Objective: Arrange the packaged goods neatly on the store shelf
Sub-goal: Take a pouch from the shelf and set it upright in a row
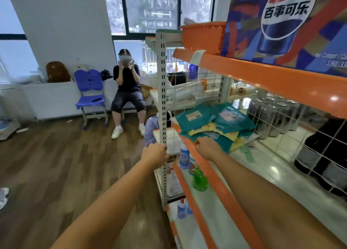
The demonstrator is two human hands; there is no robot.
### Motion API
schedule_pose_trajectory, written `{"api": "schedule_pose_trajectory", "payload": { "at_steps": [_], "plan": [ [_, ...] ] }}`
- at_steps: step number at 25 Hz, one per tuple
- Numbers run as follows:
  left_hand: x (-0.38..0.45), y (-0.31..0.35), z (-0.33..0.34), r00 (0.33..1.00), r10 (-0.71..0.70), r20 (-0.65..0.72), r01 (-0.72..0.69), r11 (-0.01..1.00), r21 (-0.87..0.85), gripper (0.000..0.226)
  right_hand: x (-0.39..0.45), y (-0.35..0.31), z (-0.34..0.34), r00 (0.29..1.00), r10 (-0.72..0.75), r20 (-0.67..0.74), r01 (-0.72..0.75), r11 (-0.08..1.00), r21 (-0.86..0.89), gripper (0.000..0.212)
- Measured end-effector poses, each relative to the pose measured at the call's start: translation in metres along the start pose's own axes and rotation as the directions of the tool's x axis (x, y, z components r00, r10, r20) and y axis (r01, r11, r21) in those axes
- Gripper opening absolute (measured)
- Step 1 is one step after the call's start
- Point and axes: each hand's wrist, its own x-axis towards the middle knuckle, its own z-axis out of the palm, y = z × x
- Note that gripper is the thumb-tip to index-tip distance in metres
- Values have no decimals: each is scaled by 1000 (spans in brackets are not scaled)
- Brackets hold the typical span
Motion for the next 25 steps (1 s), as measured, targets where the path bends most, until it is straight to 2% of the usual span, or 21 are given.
{"api": "schedule_pose_trajectory", "payload": {
  "at_steps": [3,8,13,16,19,22,25],
  "plan": [
    [44,1,5,1000,12,8,-12,1000,-21,35,40,7,-8,999,11,-46,-11,1000,13,26],
    [102,0,22,997,58,54,-57,998,-11,40,86,24,-7,996,80,-30,-81,996,-36,26],
    [176,-2,17,985,170,34,-171,985,25,37,138,33,-20,966,137,-221,-140,990,4,30],
    [216,-4,12,962,271,27,-271,962,22,35,173,38,-30,942,183,-280,-188,982,9,27],
    [250,-10,19,956,292,-8,-292,955,-49,29,205,44,-31,933,279,-228,-293,956,-28,25],
    [268,-19,34,953,298,46,-295,953,-63,29,225,50,-26,903,409,-129,-417,908,-41,34],
    [281,-28,44,948,314,57,-306,945,-116,34,242,50,-21,880,463,-107,-466,885,-6,36]
  ]
}}
